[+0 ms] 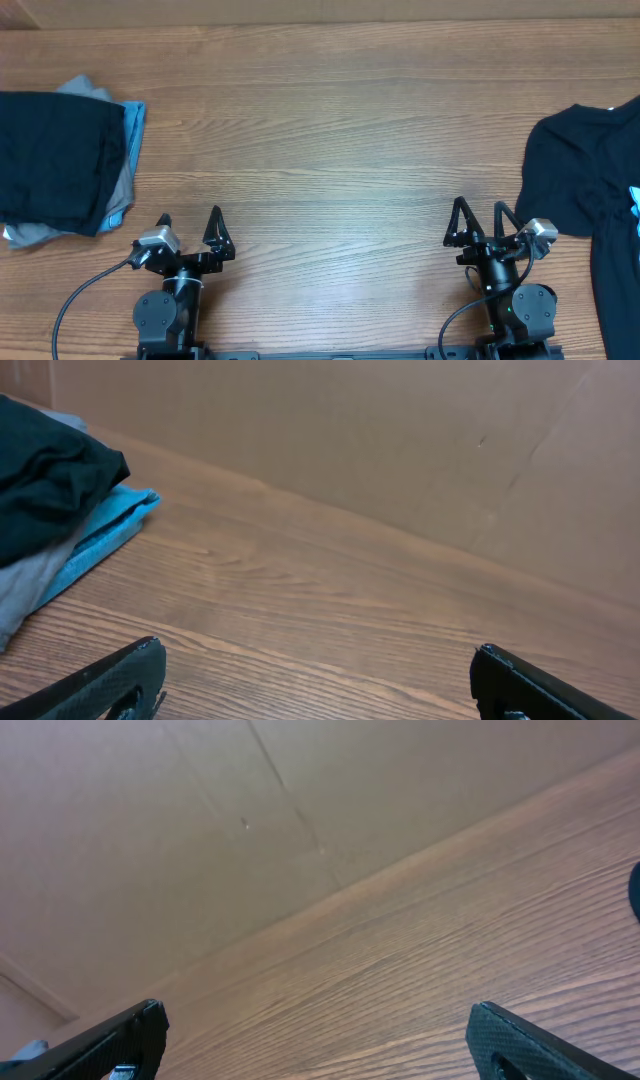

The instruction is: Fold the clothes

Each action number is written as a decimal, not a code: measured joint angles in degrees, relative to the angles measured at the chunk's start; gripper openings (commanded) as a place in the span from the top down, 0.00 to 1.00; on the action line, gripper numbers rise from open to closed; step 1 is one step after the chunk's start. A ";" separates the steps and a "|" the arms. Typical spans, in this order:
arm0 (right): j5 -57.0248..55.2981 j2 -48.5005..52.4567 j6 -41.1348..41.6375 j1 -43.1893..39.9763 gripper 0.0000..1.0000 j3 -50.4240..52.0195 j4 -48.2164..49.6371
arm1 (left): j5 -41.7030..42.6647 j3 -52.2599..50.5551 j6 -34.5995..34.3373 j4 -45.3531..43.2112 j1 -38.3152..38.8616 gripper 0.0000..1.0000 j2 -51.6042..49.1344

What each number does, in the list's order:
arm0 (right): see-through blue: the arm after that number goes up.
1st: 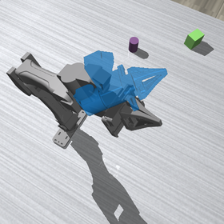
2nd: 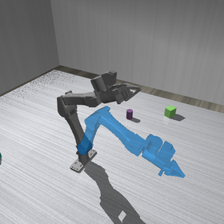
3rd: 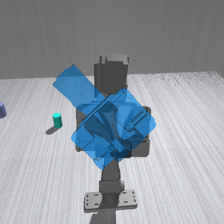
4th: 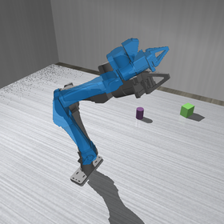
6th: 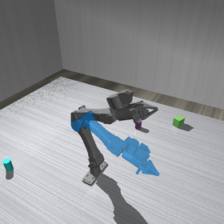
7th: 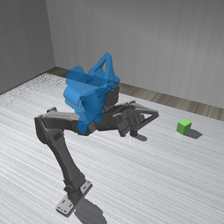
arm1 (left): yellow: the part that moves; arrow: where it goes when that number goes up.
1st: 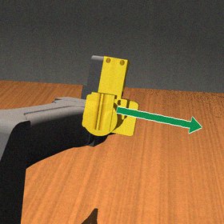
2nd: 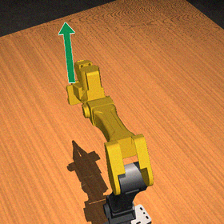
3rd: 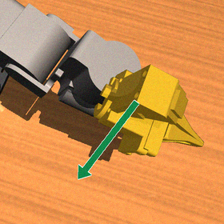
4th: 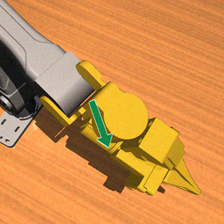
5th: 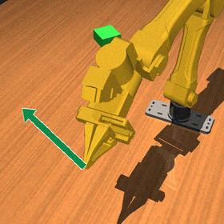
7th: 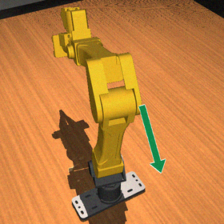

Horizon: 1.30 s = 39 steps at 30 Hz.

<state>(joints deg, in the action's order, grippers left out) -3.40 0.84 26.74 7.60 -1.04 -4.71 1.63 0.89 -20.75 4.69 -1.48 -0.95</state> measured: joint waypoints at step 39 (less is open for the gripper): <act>0.09 18.18 3.41 0.00 0.00 -50.71 -29.86 | -0.20 -0.17 0.02 -0.04 0.00 0.00 0.02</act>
<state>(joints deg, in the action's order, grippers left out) -3.31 19.03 30.15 7.60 -51.75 -34.57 1.43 0.71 -20.73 4.64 -1.48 -0.93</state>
